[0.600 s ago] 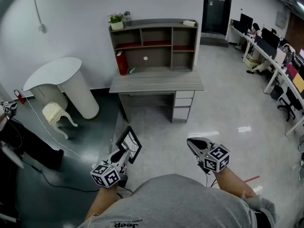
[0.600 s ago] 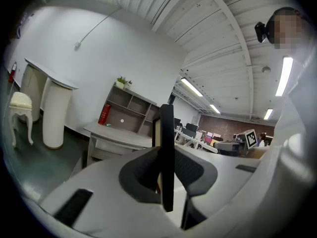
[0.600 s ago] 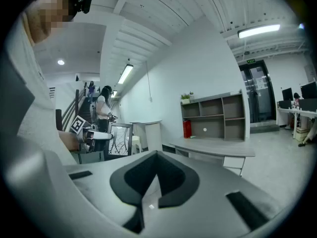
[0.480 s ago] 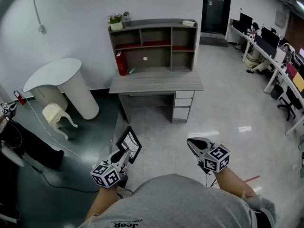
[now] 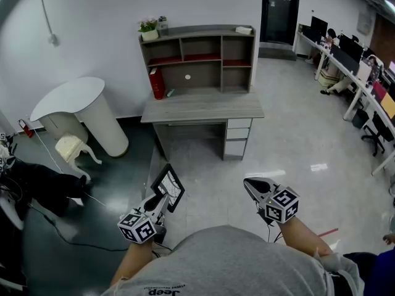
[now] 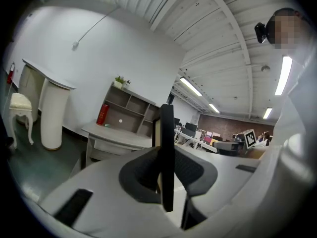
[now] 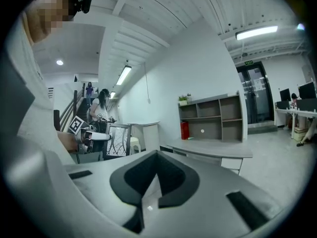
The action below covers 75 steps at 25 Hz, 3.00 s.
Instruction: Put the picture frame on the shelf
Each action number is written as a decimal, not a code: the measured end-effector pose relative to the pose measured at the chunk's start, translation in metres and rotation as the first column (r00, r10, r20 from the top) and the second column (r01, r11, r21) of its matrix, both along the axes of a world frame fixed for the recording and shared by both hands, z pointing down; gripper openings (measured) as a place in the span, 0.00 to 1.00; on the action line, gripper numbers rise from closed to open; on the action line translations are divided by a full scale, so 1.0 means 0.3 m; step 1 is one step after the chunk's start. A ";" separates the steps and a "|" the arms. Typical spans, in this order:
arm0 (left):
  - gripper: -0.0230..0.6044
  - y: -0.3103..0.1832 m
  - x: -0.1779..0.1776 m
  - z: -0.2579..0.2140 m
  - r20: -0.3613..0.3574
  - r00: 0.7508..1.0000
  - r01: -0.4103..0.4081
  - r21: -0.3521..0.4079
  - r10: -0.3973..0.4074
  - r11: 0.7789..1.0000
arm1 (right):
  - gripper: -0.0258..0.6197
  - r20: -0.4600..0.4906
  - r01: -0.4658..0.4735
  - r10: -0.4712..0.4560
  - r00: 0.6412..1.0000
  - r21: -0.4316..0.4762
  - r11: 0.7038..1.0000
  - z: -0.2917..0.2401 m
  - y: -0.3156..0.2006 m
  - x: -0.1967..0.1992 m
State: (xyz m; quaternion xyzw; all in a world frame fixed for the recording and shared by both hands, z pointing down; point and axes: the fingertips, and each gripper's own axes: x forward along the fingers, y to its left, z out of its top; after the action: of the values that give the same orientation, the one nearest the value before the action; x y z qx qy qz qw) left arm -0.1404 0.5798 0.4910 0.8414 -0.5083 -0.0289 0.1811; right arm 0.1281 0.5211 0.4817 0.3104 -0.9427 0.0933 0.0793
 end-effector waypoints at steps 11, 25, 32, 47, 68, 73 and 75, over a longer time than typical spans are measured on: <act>0.17 -0.044 0.124 -0.025 -0.003 1.000 -0.003 -0.002 0.003 1.000 | 0.05 0.040 -0.004 0.005 0.999 -0.027 1.000 -0.010 -0.038 0.132; 0.17 -0.117 0.449 -0.025 -0.041 0.999 0.005 0.006 -0.005 1.000 | 0.06 0.059 -0.034 0.037 0.998 -0.047 0.998 0.037 -0.063 0.533; 0.17 -0.163 0.535 -0.019 -0.044 0.999 -0.024 -0.004 0.024 1.000 | 0.06 0.068 -0.052 0.056 0.996 -0.062 0.997 0.064 -0.086 0.614; 0.17 -0.463 0.344 0.052 -0.115 0.989 -0.092 -0.012 0.090 0.996 | 0.06 0.013 -0.102 0.104 0.995 -0.076 0.992 0.105 -0.321 0.421; 0.17 -1.181 -0.362 -0.027 -0.135 0.974 -0.178 0.024 0.180 0.984 | 0.06 -0.002 -0.102 0.102 0.995 -0.020 0.995 -0.025 -1.056 -0.381; 0.17 -1.282 -0.426 -0.012 -0.144 0.972 -0.186 0.015 0.187 0.982 | 0.06 -0.009 -0.100 0.100 0.995 -0.033 0.994 -0.016 -1.164 -0.458; 0.17 -1.317 -0.441 -0.008 -0.148 0.972 -0.185 0.012 0.185 0.983 | 0.06 -0.014 -0.093 0.092 0.996 -0.036 0.995 -0.011 -1.196 -0.477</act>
State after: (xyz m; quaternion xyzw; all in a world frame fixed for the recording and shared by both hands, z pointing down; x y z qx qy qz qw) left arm -0.2727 0.1846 0.4885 0.8804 -0.4129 -0.0741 0.2212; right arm -0.0149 0.1622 0.4785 0.3529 -0.9249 0.1124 0.0865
